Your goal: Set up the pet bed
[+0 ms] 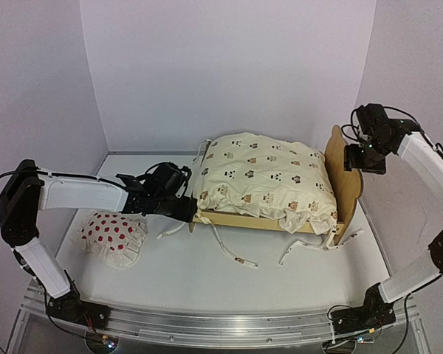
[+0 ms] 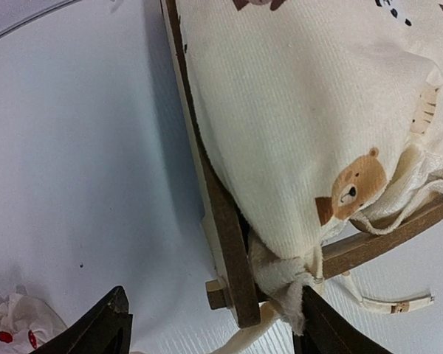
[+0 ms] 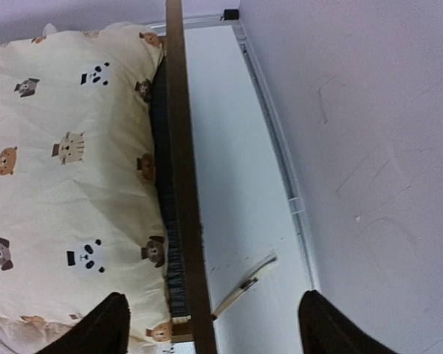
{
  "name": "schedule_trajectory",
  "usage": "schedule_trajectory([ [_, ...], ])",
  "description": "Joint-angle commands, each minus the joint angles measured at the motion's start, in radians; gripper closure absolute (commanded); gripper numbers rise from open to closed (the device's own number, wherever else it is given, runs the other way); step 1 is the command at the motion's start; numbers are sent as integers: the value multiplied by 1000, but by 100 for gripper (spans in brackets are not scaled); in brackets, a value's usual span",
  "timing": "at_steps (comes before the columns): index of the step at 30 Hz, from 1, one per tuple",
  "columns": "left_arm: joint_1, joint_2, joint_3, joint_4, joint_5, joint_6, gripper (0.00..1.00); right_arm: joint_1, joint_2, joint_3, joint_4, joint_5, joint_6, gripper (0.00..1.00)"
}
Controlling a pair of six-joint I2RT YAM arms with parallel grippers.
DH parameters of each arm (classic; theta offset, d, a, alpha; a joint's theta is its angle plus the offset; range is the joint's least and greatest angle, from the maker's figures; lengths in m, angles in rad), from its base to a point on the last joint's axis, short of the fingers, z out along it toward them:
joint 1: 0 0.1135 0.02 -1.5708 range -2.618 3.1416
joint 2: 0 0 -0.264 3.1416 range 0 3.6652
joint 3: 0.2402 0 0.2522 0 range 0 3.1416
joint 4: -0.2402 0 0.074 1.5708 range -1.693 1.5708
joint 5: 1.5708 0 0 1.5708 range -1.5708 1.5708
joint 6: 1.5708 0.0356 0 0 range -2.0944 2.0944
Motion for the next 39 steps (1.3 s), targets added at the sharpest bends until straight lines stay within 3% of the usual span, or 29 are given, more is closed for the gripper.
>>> schedule_trajectory([
  [1,0,30,40,46,4,29,29,4,13,-21,-22,-192,25,34],
  [7,1,27,7,54,-18,28,30,5,-13,-77,-13,-281,35,81],
  [11,0,-25,-21,46,-25,28,30,7,-34,-109,10,-349,51,99],
  [16,0,-67,-61,27,-29,34,31,33,-48,-139,57,-398,60,100],
  [22,0,-111,-139,44,-7,13,40,151,-5,-120,91,-383,35,100],
  [32,0,-318,-312,17,42,-32,45,291,127,-14,149,-377,3,100],
  [39,0,-432,-361,-84,-1,-78,37,319,157,0,153,-312,40,100],
])
